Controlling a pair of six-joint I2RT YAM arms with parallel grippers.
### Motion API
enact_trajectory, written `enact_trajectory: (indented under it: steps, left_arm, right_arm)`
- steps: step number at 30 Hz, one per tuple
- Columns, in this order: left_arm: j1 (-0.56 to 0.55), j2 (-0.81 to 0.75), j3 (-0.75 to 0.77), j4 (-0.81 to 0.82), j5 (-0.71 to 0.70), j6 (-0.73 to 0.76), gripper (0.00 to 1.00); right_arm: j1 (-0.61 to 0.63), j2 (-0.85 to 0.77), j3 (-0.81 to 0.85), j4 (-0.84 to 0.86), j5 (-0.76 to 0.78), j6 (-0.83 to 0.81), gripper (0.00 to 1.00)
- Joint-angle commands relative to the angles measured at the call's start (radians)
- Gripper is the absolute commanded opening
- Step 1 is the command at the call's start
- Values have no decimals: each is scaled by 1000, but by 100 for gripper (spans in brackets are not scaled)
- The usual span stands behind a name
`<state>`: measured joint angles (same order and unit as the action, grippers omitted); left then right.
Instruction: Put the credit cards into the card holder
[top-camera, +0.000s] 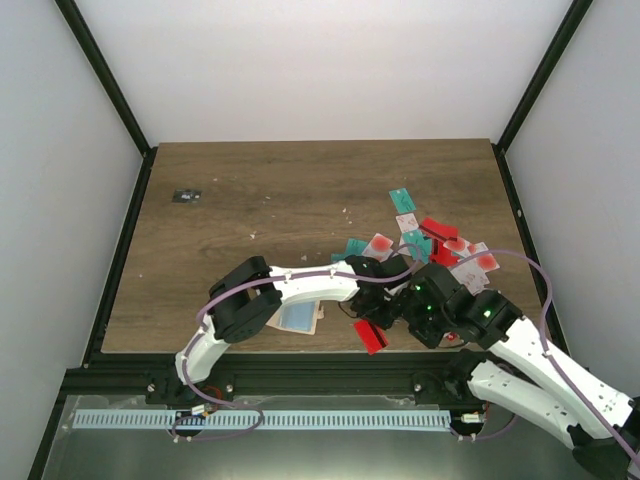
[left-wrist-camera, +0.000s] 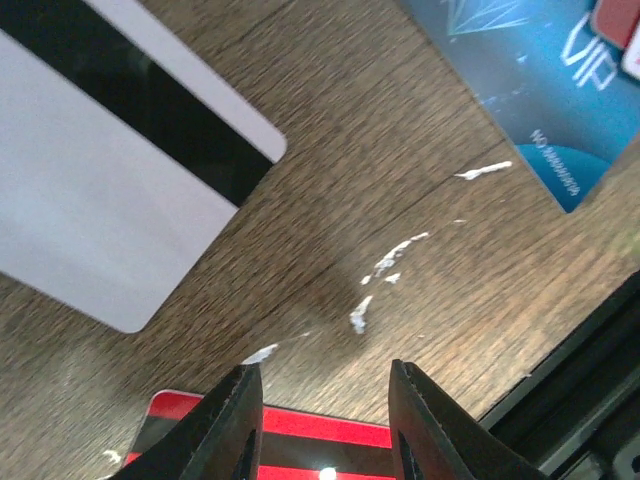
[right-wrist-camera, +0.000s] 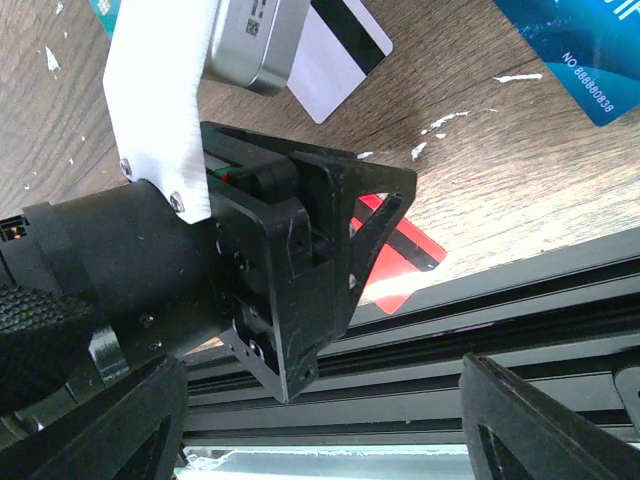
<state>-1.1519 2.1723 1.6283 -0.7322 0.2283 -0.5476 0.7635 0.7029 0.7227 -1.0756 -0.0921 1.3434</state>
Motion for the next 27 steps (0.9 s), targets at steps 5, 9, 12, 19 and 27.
enact_trajectory:
  steps: [5, 9, 12, 19, 27]
  left_arm:
    - [-6, -16, -42, 116, 72, 18, 37]
    - [-6, -11, -91, 111, 67, 22, 37]
    - [-6, -23, -135, 115, 60, 29, 37]
    - [-6, -102, -271, 145, 43, 13, 37]
    - [-6, -127, -311, 153, 42, 11, 37]
  right_arm:
    - [5, 13, -6, 27, 6, 0, 76]
    - [5, 15, -30, 26, -11, 4, 76]
    - [5, 14, -61, 31, -33, 9, 76]
    - [5, 19, -112, 50, -57, 9, 76]
    - [5, 43, -125, 77, -73, 4, 76]
